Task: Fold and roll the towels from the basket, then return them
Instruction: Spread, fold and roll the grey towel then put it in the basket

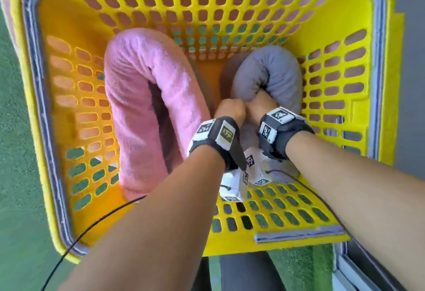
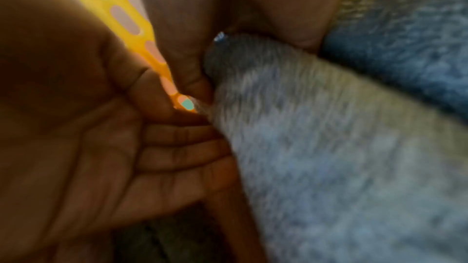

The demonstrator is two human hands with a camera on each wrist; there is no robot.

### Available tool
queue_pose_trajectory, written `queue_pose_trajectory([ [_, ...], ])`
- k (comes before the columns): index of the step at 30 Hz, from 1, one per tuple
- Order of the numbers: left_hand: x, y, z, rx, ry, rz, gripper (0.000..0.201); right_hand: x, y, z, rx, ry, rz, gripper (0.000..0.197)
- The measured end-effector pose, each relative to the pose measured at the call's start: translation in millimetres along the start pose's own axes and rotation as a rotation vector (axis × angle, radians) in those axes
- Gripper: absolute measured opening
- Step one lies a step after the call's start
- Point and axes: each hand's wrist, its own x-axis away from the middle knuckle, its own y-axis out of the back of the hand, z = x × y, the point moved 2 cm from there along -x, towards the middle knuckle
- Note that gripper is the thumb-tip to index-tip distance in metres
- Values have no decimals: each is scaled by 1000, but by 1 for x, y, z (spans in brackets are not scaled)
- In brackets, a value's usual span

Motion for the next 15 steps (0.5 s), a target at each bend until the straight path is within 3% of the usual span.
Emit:
queue_pose_trajectory([
  [3,-13,-5,13,174,50,10,34,0,4,-3,-185,24,10,63],
  [6,-18,-16,18,332,148,50,39,-6,-1,-6,-307,-7,136,58],
  [8,-24,-22,17,418,130,48,42,-6,-1,-1,-335,-9,162,56],
  [9,-27,-22,17,437,116,34,47,-9,-1,-2,-379,-11,171,52],
  [12,-50,-22,31,449,158,-97,75,-5,-3,-3,-617,-54,228,16],
  [15,-43,-16,34,420,176,-119,64,-3,-6,3,-509,-34,265,12],
])
